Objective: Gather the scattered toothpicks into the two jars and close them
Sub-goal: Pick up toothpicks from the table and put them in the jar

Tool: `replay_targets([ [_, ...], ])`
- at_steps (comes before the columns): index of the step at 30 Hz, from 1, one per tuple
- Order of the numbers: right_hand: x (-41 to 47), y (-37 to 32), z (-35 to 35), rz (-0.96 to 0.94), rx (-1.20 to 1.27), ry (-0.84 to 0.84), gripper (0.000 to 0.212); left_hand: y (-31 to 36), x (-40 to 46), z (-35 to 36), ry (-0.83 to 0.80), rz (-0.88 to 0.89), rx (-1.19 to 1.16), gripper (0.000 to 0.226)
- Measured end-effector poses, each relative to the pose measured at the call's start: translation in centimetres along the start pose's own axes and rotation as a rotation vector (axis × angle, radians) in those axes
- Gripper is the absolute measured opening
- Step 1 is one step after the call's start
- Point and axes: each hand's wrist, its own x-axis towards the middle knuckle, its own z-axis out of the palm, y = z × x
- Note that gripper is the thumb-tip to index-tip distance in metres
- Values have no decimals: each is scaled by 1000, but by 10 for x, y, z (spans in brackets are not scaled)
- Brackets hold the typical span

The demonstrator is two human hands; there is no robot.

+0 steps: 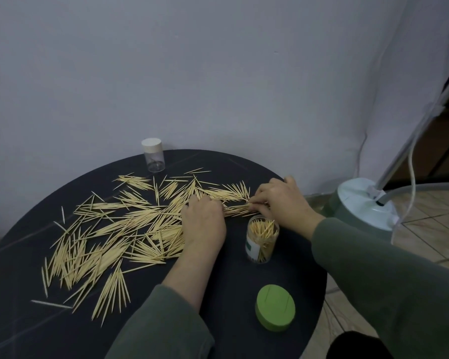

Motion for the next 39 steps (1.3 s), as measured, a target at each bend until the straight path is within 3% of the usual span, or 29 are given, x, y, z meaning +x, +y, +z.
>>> replay_targets([
  [11,-3,-1,5,81,155,56,28,-3,0,-2,75,-1,-111,20],
  [22,-8,-5,-3,223,599,92,6,-5,-2,-6,221,-47,-372,18],
  [28,-17,-6,-23,241,892,134,12,2,-7,-11,205,-24,-818,6],
  [36,-38,-12,-44,172,1161,146,11,14,-19,-37,70,-50,-1558,11],
  [39,-43,-15,-42,152,1287,125,13,16,-23,-43,-85,88,-1600,10],
])
